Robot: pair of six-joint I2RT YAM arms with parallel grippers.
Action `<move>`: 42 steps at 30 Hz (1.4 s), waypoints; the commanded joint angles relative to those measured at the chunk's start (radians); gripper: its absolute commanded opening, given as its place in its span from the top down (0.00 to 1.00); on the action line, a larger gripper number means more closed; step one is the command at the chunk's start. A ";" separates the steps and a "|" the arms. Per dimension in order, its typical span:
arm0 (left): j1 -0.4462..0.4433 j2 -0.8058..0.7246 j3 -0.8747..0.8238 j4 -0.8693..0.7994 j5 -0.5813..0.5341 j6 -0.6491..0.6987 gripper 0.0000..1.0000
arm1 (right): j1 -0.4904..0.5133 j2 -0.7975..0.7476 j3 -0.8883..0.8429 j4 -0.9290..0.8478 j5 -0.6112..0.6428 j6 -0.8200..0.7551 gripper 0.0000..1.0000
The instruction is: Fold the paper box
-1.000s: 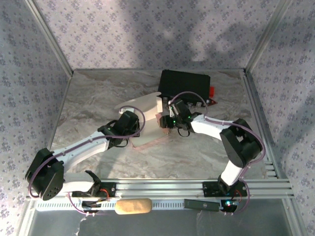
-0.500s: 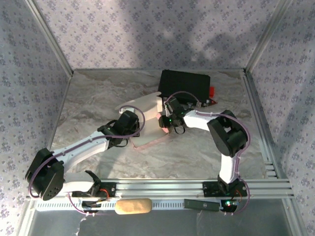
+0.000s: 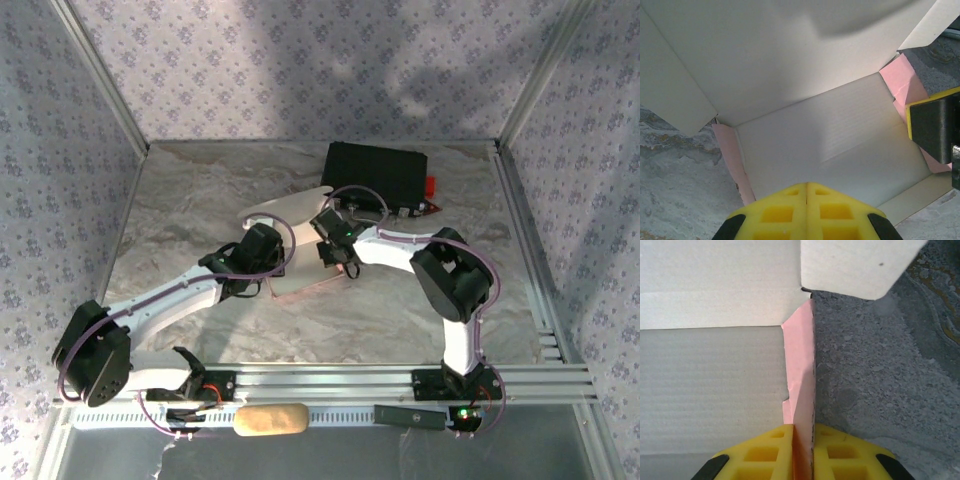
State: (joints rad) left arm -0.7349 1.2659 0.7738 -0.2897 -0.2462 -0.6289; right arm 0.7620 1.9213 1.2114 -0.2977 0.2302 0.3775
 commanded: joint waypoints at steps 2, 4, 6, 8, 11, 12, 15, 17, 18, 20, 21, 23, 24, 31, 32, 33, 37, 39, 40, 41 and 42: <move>0.006 0.007 0.029 -0.005 0.015 0.014 1.00 | 0.022 0.030 0.019 -0.115 0.112 -0.026 0.91; 0.005 0.005 0.025 0.002 0.021 0.011 1.00 | 0.032 0.035 0.022 -0.123 0.128 -0.038 0.95; 0.005 0.004 0.023 0.004 0.022 0.009 1.00 | 0.041 0.045 0.031 -0.143 0.145 -0.047 0.93; 0.005 0.004 0.022 0.005 0.022 0.010 1.00 | 0.041 0.050 0.038 -0.150 0.139 -0.055 0.86; 0.005 0.005 0.019 0.011 0.024 0.009 1.00 | 0.039 0.048 0.042 -0.158 0.118 -0.064 0.81; 0.006 0.006 0.017 0.013 0.024 0.008 1.00 | 0.038 0.050 0.047 -0.165 0.116 -0.068 0.78; 0.005 0.007 0.015 0.018 0.028 0.007 1.00 | 0.040 0.064 0.068 -0.194 0.140 -0.074 0.76; 0.005 0.006 0.015 0.020 0.028 0.005 1.00 | 0.043 0.076 0.082 -0.215 0.158 -0.074 0.76; 0.005 0.005 0.014 0.021 0.028 0.005 1.00 | 0.046 0.084 0.090 -0.225 0.169 -0.073 0.76; 0.005 0.003 0.014 0.022 0.028 0.005 1.00 | 0.051 0.094 0.096 -0.237 0.186 -0.067 0.81; 0.005 0.002 0.015 0.023 0.028 0.006 1.00 | 0.051 0.094 0.094 -0.240 0.196 -0.063 0.87; 0.005 0.003 0.017 0.024 0.032 0.005 1.00 | 0.055 0.089 0.088 -0.237 0.209 -0.055 0.97; 0.006 0.003 0.017 0.027 0.035 0.006 1.00 | 0.057 0.087 0.086 -0.237 0.220 -0.054 1.00; 0.005 0.000 0.015 0.030 0.038 0.002 1.00 | 0.095 0.128 0.124 -0.298 0.310 -0.033 0.99; 0.005 -0.003 0.011 0.032 0.038 0.002 1.00 | 0.094 0.130 0.124 -0.299 0.298 -0.030 0.95; 0.005 -0.006 0.006 0.034 0.039 0.000 1.00 | 0.089 0.129 0.123 -0.299 0.285 -0.025 0.91; 0.006 -0.024 -0.007 0.026 0.032 -0.001 1.00 | 0.059 0.109 0.107 -0.279 0.217 -0.030 0.88; 0.006 -0.039 -0.007 0.015 0.029 -0.004 1.00 | 0.054 0.113 0.112 -0.292 0.219 -0.032 0.92; 0.002 -0.055 -0.001 -0.001 0.020 -0.009 1.00 | 0.054 0.114 0.111 -0.294 0.226 -0.034 1.00; -0.003 -0.078 0.004 -0.015 0.006 -0.014 0.99 | 0.054 0.113 0.106 -0.294 0.232 -0.032 1.00; -0.011 -0.107 0.008 -0.033 -0.013 -0.025 0.88 | 0.053 0.111 0.100 -0.292 0.239 -0.026 1.00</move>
State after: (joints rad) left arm -0.7357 1.2324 0.7734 -0.2928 -0.2253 -0.6323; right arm 0.8303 2.0052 1.3354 -0.5060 0.4629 0.3489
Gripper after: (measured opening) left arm 0.065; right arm 0.075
